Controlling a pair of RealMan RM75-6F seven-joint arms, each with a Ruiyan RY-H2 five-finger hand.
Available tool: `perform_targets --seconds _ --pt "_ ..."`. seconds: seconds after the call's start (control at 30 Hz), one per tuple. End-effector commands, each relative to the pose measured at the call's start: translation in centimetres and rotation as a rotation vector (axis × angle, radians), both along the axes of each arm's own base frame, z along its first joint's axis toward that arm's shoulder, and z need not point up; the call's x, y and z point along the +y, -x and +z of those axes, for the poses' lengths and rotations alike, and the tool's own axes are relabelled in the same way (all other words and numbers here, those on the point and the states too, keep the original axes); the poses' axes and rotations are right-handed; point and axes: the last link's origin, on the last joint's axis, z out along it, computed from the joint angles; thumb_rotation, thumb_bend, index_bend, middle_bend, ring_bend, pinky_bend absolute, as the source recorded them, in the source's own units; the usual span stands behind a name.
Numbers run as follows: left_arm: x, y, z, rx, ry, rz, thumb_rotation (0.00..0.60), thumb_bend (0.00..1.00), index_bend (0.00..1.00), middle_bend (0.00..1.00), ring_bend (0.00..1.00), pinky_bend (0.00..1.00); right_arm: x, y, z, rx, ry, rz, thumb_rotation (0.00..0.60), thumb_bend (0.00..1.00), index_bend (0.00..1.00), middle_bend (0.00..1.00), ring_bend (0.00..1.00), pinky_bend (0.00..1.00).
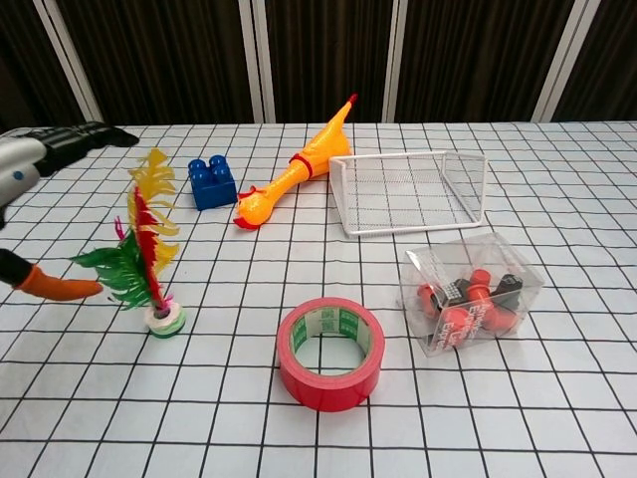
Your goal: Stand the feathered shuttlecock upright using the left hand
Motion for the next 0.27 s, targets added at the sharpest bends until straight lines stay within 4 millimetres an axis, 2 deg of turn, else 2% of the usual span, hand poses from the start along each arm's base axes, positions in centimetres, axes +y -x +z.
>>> perform_targets --seconds 0.03,0.27 --pt "-1.6 2.1 2.5 0.025 -0.036 0.032 0.600 0.18 0.02 0.00 0.00 0.00 0.0 0.0 0.0 0.000 -0.001 -0.001 0.600 0.34 0.00 0.00 0.00 0.00" --pt "-4.2 8.5 7.5 0.143 -0.092 0.122 0.600 0.18 0.01 0.00 0.00 0.00 0.0 -0.1 -0.2 -0.003 -0.005 -0.002 0.600 0.34 0.00 0.00 0.00 0.00"
